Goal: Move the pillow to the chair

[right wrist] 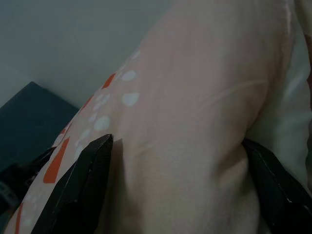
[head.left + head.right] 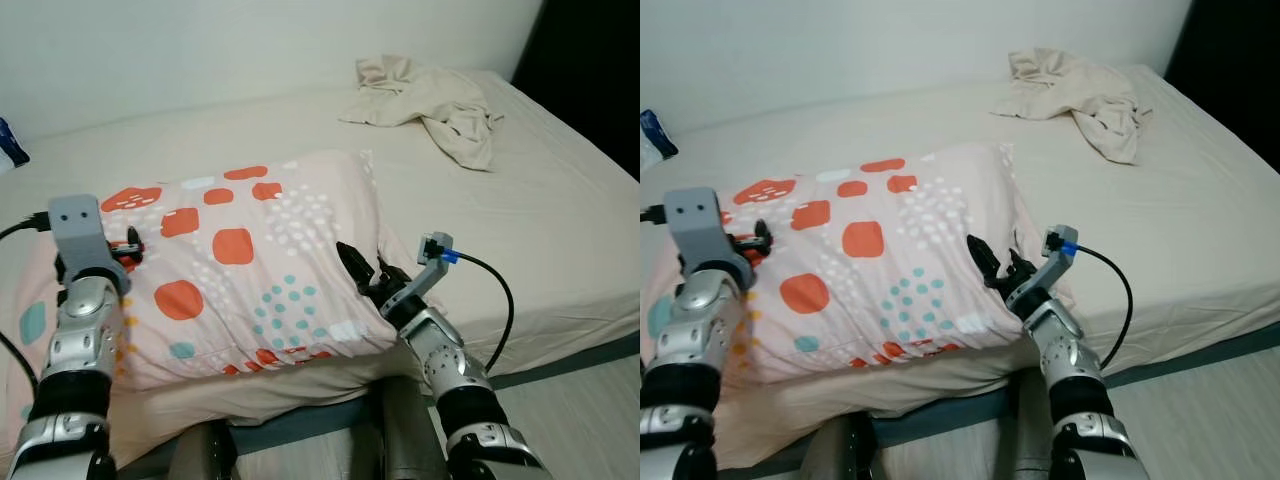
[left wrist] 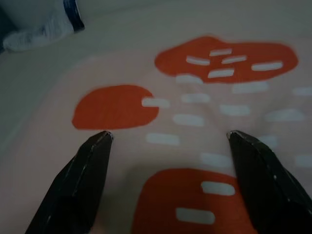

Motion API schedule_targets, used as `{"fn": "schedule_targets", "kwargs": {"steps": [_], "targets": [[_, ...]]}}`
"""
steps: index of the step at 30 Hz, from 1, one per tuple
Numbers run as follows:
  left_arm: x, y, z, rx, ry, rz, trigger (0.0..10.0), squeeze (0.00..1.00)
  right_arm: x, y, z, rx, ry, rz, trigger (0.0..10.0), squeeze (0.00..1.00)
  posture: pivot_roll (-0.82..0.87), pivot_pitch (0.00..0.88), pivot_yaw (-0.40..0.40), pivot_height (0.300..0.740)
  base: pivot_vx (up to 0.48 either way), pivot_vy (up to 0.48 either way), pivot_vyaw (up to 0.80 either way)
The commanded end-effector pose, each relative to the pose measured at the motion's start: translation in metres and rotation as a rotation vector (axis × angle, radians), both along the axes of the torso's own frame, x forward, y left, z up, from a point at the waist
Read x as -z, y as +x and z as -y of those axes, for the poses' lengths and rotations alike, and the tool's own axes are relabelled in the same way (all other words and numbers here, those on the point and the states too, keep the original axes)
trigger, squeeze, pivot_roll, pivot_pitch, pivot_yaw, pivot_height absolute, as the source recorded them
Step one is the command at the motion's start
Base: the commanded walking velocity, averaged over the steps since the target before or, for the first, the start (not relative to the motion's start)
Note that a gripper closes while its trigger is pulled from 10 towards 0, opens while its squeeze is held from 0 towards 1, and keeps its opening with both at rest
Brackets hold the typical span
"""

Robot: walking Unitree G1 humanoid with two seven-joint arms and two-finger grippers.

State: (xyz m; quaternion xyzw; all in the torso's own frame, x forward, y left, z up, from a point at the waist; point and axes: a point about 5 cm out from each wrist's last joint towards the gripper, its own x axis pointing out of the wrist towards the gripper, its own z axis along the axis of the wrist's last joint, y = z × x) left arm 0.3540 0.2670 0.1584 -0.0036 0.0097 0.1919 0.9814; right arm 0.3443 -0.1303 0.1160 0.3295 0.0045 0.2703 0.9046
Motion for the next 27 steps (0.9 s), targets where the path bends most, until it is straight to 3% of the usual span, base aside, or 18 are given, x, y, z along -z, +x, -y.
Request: {"fn": "schedule_targets", "kwargs": {"steps": [1, 3, 8, 12, 14, 15, 16, 18, 19, 27], "targets": [[0.018, 0.000, 0.006, 0.011, -0.020, -0.076, 10.0, 0.00, 0.005, -0.006, -0.014, -0.066, 0.002, -0.020, 10.0, 0.00, -0.11, 0.267, 0.086, 0.546, 0.000, 0.000, 0.00], [0.029, 0.000, 0.004, -0.019, 0.003, -0.161, 10.0, 0.00, 0.003, -0.009, -0.011, -0.053, 0.004, -0.010, 10.0, 0.00, -0.12, 0.263, 0.089, 0.546, 0.000, 0.000, 0.00], [0.046, -0.004, -0.001, -0.053, 0.021, -0.263, 10.0, 0.00, -0.001, -0.012, -0.006, -0.033, 0.010, 0.004, 10.0, 0.00, -0.12, 0.261, 0.093, 0.546, 0.000, 0.000, 0.00], [0.070, -0.010, 0.004, -0.016, -0.029, -0.400, 10.0, 0.00, -0.012, -0.015, -0.001, -0.008, 0.021, 0.036, 10.0, 0.00, -0.13, 0.261, 0.097, 0.546, 0.000, 0.000, 0.00], [0.072, -0.010, 0.005, -0.006, -0.041, -0.414, 10.0, 0.00, -0.014, -0.015, -0.001, -0.005, 0.022, 0.039, 10.0, 0.00, -0.13, 0.261, 0.097, 0.546, 0.000, 0.000, 0.00], [0.076, -0.010, 0.009, 0.020, -0.065, -0.436, 9.5, 0.00, -0.017, -0.015, 0.000, 0.000, 0.027, 0.049, 10.0, 0.00, -0.13, 0.261, 0.096, 0.546, 0.000, 0.000, 0.00], [0.079, -0.010, 0.011, 0.031, -0.091, -0.448, 3.1, 0.00, -0.021, -0.016, 0.001, 0.004, 0.031, 0.056, 10.0, 0.00, -0.13, 0.261, 0.096, 0.546, 0.000, 0.000, 0.00], [0.080, -0.010, 0.013, 0.035, -0.108, -0.454, 3.1, 0.00, -0.023, -0.016, 0.001, 0.007, 0.033, 0.060, 10.0, 0.00, -0.13, 0.261, 0.096, 0.546, 0.000, 0.000, 0.00], [0.081, -0.010, 0.014, 0.046, -0.121, -0.463, 0.0, 0.00, -0.025, -0.017, 0.002, 0.010, 0.033, 0.066, 10.0, 0.00, -0.14, 0.261, 0.096, 0.546, 0.000, 0.000, 0.00], [0.083, -0.007, 0.023, 0.095, -0.156, -0.482, 0.0, 0.00, -0.032, -0.017, 0.009, 0.050, 0.034, 0.075, 10.0, 0.00, -0.13, 0.261, 0.097, 0.546, 0.000, 0.000, 0.00]]}}
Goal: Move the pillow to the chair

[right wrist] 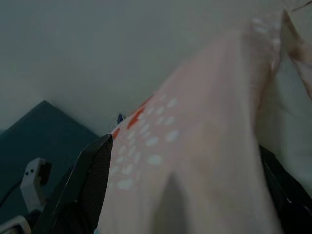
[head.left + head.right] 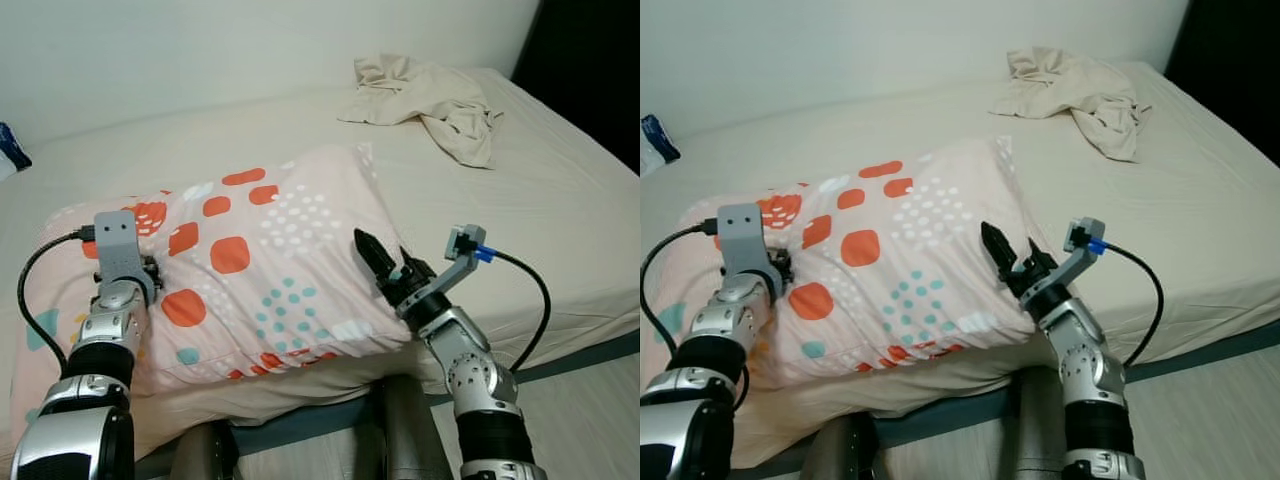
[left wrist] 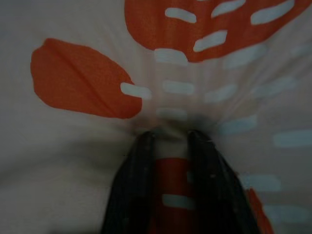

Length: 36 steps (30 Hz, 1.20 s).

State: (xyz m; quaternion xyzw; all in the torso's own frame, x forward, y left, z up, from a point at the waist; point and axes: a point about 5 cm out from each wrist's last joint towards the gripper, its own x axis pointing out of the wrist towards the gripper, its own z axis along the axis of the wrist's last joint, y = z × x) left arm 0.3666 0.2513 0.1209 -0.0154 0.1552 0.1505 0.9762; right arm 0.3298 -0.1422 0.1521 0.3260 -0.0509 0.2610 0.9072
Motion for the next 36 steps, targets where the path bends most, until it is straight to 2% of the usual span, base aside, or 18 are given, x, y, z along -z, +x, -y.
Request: {"fn": "schedule_targets", "kwargs": {"steps": [1, 2, 3, 4, 8, 14, 17, 22, 24, 30, 36], "targets": [[0.046, -0.020, 0.008, 0.014, -0.071, -0.203, 0.0, 0.00, 0.005, -0.002, -0.003, -0.002, 0.011, -0.023, 10.0, 0.00, -0.13, 0.261, 0.097, 0.546, 0.000, 0.000, 0.00], [0.046, -0.020, 0.008, 0.014, -0.071, -0.203, 0.0, 0.00, 0.005, -0.002, -0.003, -0.002, 0.011, -0.023, 10.0, 0.00, -0.13, 0.261, 0.097, 0.546, 0.000, 0.000, 0.00], [0.046, -0.020, 0.008, 0.016, -0.073, -0.202, 0.0, 0.00, 0.011, -0.001, -0.001, 0.022, 0.012, -0.051, 2.1, 0.00, -0.12, 0.261, 0.098, 0.546, 0.000, 0.000, 0.00], [0.046, -0.020, 0.008, 0.018, -0.074, -0.203, 0.0, 0.00, 0.017, -0.001, -0.001, 0.027, 0.012, -0.072, 0.0, 0.00, -0.12, 0.260, 0.098, 0.546, 0.000, 0.000, 0.00], [0.048, -0.021, 0.009, 0.025, -0.078, -0.207, 0.0, 0.00, 0.026, 0.001, -0.004, 0.037, 0.008, -0.119, 0.0, 0.00, -0.11, 0.260, 0.099, 0.546, 0.000, 0.000, 0.00], [0.048, -0.021, 0.010, 0.033, -0.075, -0.206, 0.0, 0.00, 0.030, 0.003, -0.004, 0.067, -0.003, -0.154, 0.0, 0.00, -0.10, 0.262, 0.099, 0.546, 0.000, 0.000, 0.00], [0.047, -0.020, 0.013, 0.043, -0.076, -0.196, 0.0, 0.00, 0.035, 0.006, 0.001, 0.109, -0.031, -0.191, 0.0, 0.00, -0.10, 0.263, 0.097, 0.546, 0.000, 0.000, 0.00], [0.041, -0.015, 0.021, 0.076, -0.091, -0.146, 0.0, 0.00, 0.049, 0.009, 0.017, 0.248, -0.113, -0.290, 0.0, 0.00, -0.10, 0.260, 0.098, 0.546, 0.000, 0.000, 0.00], [0.041, -0.015, 0.025, 0.086, -0.098, -0.137, 0.0, 0.00, 0.051, 0.008, 0.023, 0.273, -0.104, -0.295, 0.0, 0.00, -0.10, 0.259, 0.099, 0.546, 0.000, 0.000, 0.00], [0.041, -0.014, 0.027, 0.091, -0.104, -0.135, 0.0, 0.00, 0.050, 0.007, 0.027, 0.282, -0.102, -0.290, 0.0, 0.00, -0.10, 0.257, 0.101, 0.546, 0.000, 0.000, 0.00], [0.037, -0.012, 0.034, 0.132, -0.108, -0.118, 0.0, 0.00, 0.037, 0.011, 0.019, 0.230, -0.068, -0.214, 0.0, 0.00, -0.10, 0.250, 0.101, 0.546, 0.000, 0.000, 0.00]]}}
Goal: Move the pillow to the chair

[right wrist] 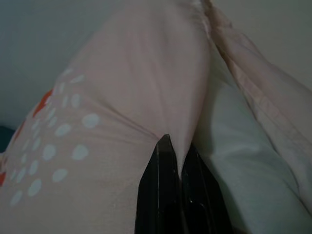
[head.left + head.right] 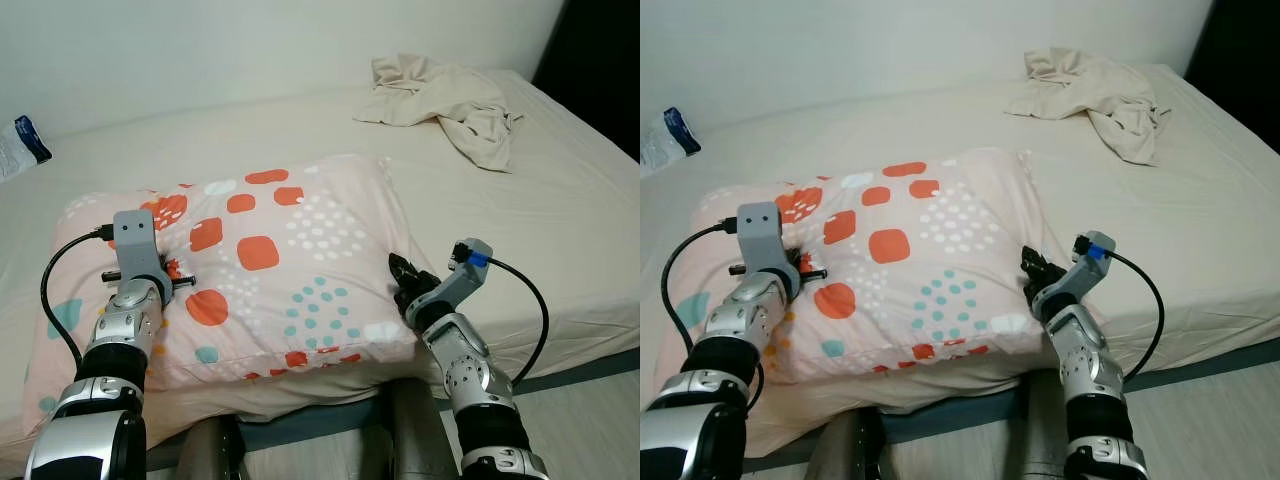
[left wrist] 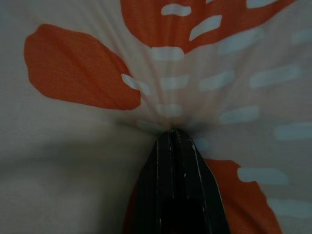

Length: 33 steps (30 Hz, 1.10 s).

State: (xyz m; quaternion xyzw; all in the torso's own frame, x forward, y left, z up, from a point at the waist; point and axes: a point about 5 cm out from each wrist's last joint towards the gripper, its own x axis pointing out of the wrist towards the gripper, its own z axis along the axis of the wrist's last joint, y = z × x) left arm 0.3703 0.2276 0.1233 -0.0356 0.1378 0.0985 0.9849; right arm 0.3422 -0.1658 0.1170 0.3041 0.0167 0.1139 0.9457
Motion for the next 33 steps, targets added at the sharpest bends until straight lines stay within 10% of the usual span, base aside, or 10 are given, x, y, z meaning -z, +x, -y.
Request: {"fn": "schedule_targets", "kwargs": {"steps": [1, 9, 10, 11, 12, 15, 16, 33], "targets": [[0.038, -0.015, 0.012, 0.051, -0.042, -0.155, 0.0, 0.00, 0.000, 0.000, -0.005, -0.019, 0.019, 0.006, 0.0, 0.00, -0.10, 0.246, 0.101, 0.546, 0.000, 0.000, 0.00], [0.002, -0.001, 0.026, 0.143, -0.125, 0.042, 0.0, 0.00, -0.014, 0.002, -0.013, -0.080, 0.048, 0.085, 0.0, 0.00, -0.10, 0.235, 0.098, 0.546, 0.000, 0.000, 0.00], [-0.012, 0.001, 0.031, 0.184, -0.130, 0.134, 7.5, 0.00, -0.017, 0.002, -0.015, -0.096, 0.053, 0.104, 0.0, 0.00, -0.10, 0.230, 0.099, 0.546, 0.000, 0.000, 0.00], [-0.020, 0.002, 0.031, 0.196, -0.115, 0.187, 7.5, 0.00, -0.019, 0.002, -0.015, -0.103, 0.051, 0.110, 0.0, 0.00, -0.10, 0.230, 0.099, 0.546, 0.000, 0.000, 0.00], [-0.027, 0.002, 0.031, 0.192, -0.107, 0.230, 10.0, 0.00, -0.019, 0.002, -0.016, -0.108, 0.050, 0.114, 0.0, 0.00, -0.10, 0.228, 0.099, 0.546, 0.000, 0.000, 0.00], [-0.034, 0.001, 0.029, 0.175, -0.110, 0.273, 10.0, 0.00, -0.020, 0.002, -0.016, -0.113, 0.048, 0.118, 0.0, 0.00, -0.10, 0.228, 0.099, 0.546, 0.000, 0.000, 0.00], [-0.038, 0.001, 0.028, 0.172, -0.108, 0.295, 10.0, 1.00, -0.020, 0.002, -0.016, -0.114, 0.047, 0.117, 0.0, 0.00, -0.10, 0.225, 0.100, 0.546, 0.000, 0.000, 0.00], [-0.065, -0.001, 0.000, 0.062, 0.155, 0.356, 10.0, 1.00, -0.014, -0.004, -0.020, -0.131, 0.041, 0.104, 0.0, 0.00, -0.10, 0.239, 0.108, 0.546, 0.000, 0.000, 0.00]]}}
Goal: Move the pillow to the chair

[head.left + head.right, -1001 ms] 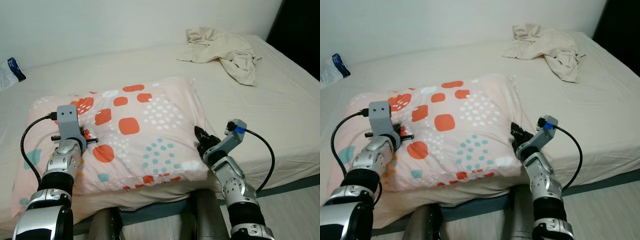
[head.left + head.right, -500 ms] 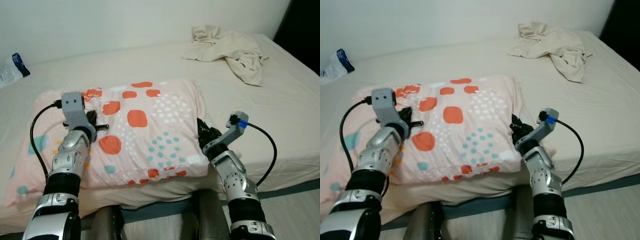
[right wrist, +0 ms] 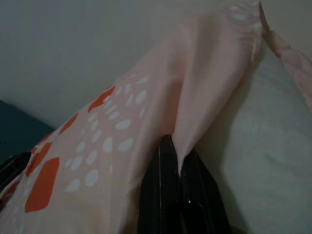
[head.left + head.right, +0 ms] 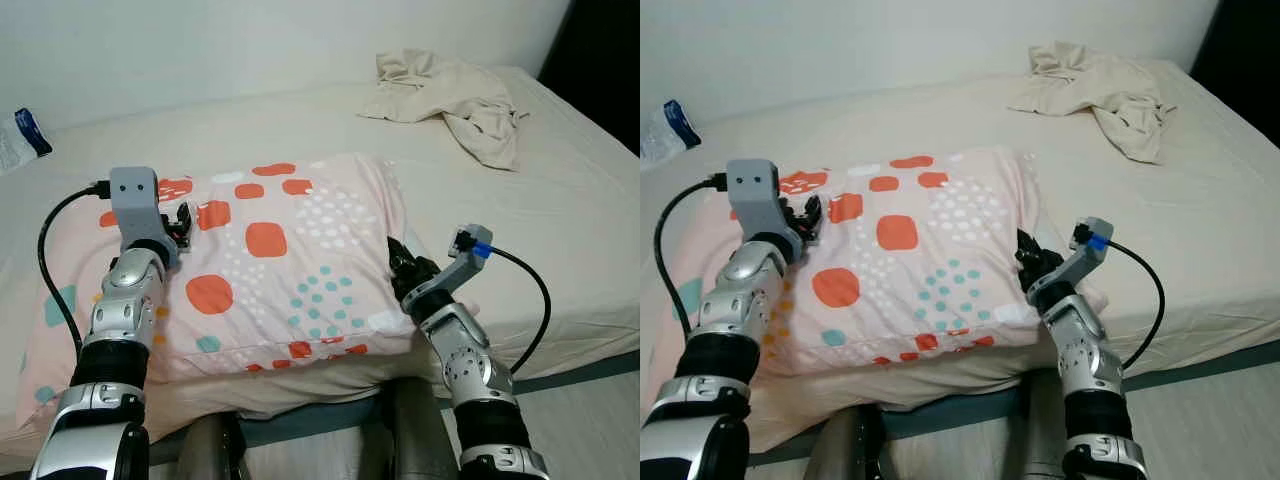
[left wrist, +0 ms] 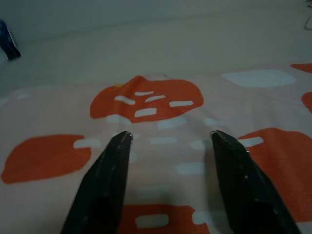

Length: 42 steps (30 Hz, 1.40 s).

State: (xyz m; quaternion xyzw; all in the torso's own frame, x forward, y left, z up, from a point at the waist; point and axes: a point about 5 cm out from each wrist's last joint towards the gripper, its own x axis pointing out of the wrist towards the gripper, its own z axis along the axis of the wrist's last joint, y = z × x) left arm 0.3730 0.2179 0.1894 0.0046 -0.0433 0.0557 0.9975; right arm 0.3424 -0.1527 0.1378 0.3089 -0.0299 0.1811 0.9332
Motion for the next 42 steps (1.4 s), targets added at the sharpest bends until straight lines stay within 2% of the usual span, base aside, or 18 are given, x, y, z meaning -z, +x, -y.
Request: {"fn": "schedule_targets", "kwargs": {"steps": [1, 4, 6, 7, 10, 13, 15, 19, 20, 21, 27, 34, 36, 37, 40, 41, 42], "targets": [[0.001, -0.004, -0.011, -0.046, 0.068, -0.001, 10.0, 1.00, 0.007, -0.004, -0.008, -0.032, 0.009, -0.024, 0.0, 0.00, -0.10, 0.241, 0.108, 0.546, 0.000, 0.000, 0.00], [0.005, -0.004, -0.015, -0.086, 0.111, -0.029, 10.0, 1.00, 0.008, -0.006, -0.009, -0.034, 0.009, -0.026, 0.0, 0.00, -0.10, 0.245, 0.111, 0.546, 0.000, 0.000, 0.00], [0.013, -0.004, -0.022, -0.125, 0.167, -0.089, 10.0, 1.00, 0.009, -0.007, -0.009, -0.033, 0.010, -0.029, 0.0, 0.00, -0.10, 0.250, 0.115, 0.546, 0.000, 0.000, 0.00], [0.013, -0.004, -0.022, -0.125, 0.167, -0.089, 10.0, 1.00, 0.009, -0.007, -0.009, -0.033, 0.010, -0.029, 0.0, 0.00, -0.10, 0.250, 0.115, 0.546, 0.000, 0.000, 0.00], [0.026, -0.005, -0.032, -0.173, 0.190, -0.178, 10.0, 1.00, 0.010, -0.010, -0.008, -0.027, 0.012, -0.032, 0.0, 0.00, -0.10, 0.258, 0.119, 0.546, 0.000, 0.000, 0.00], [0.034, -0.006, -0.035, -0.182, 0.173, -0.222, 10.0, 1.00, 0.011, -0.011, -0.008, -0.024, 0.014, -0.033, 0.0, 0.00, -0.10, 0.260, 0.121, 0.546, 0.000, 0.000, 0.00], [0.048, -0.005, -0.032, -0.175, 0.145, -0.321, 10.0, 1.00, 0.012, -0.014, -0.009, -0.020, 0.017, -0.037, 0.0, 0.00, -0.11, 0.271, 0.124, 0.546, 0.000, 0.000, 0.00], [0.050, -0.004, -0.030, -0.163, 0.160, -0.342, 10.0, 1.00, 0.012, -0.015, -0.009, -0.018, 0.018, -0.038, 0.0, 0.00, -0.11, 0.274, 0.125, 0.546, 0.000, 0.000, 0.00], [0.051, -0.003, -0.027, -0.148, 0.186, -0.367, 10.0, 0.66, 0.012, -0.015, -0.009, -0.017, 0.019, -0.039, 0.0, 0.00, -0.11, 0.279, 0.126, 0.546, 0.000, 0.000, 0.00], [0.055, 0.001, -0.018, -0.082, 0.278, -0.442, 10.0, 0.00, 0.013, -0.017, -0.009, -0.013, 0.023, -0.044, 0.0, 0.00, -0.10, 0.286, 0.128, 0.546, 0.000, 0.000, 0.00], [0.059, 0.006, -0.009, -0.009, 0.299, -0.527, 10.0, 0.00, 0.014, -0.020, -0.010, -0.006, 0.028, -0.049, 0.0, 0.00, -0.11, 0.295, 0.131, 0.546, 0.000, 0.000, 0.00], [0.071, 0.003, -0.004, 0.042, 0.229, -0.619, 10.0, 0.00, 0.013, -0.023, -0.008, 0.006, 0.033, -0.049, 0.0, 0.00, -0.11, 0.304, 0.135, 0.546, 0.000, 0.000, 0.00], [0.077, 0.001, -0.002, 0.058, 0.162, -0.655, 10.0, 0.00, 0.013, -0.024, -0.007, 0.012, 0.033, -0.051, 0.0, 0.00, -0.11, 0.305, 0.135, 0.546, 0.000, 0.000, 0.00], [0.077, 0.001, -0.002, 0.058, 0.162, -0.655, 10.0, 0.00, 0.013, -0.024, -0.007, 0.012, 0.033, -0.051, 0.0, 0.00, -0.11, 0.305, 0.135, 0.546, 0.000, 0.000, 0.00], [0.083, -0.001, -0.001, 0.046, 0.009, -0.676, 10.0, 0.00, 0.012, -0.025, -0.006, 0.017, 0.034, -0.054, 0.0, 0.00, -0.12, 0.305, 0.134, 0.546, 0.000, 0.000, 0.00], [0.083, -0.001, -0.001, 0.046, 0.009, -0.676, 10.0, 0.00, 0.012, -0.025, -0.006, 0.017, 0.034, -0.054, 0.0, 0.00, -0.12, 0.305, 0.134, 0.546, 0.000, 0.000, 0.00], [0.085, -0.002, -0.004, 0.014, -0.062, -0.671, 10.0, 0.00, 0.012, -0.025, -0.006, 0.019, 0.035, -0.054, 0.0, 0.00, -0.12, 0.305, 0.133, 0.546, 0.000, 0.000, 0.00]]}}
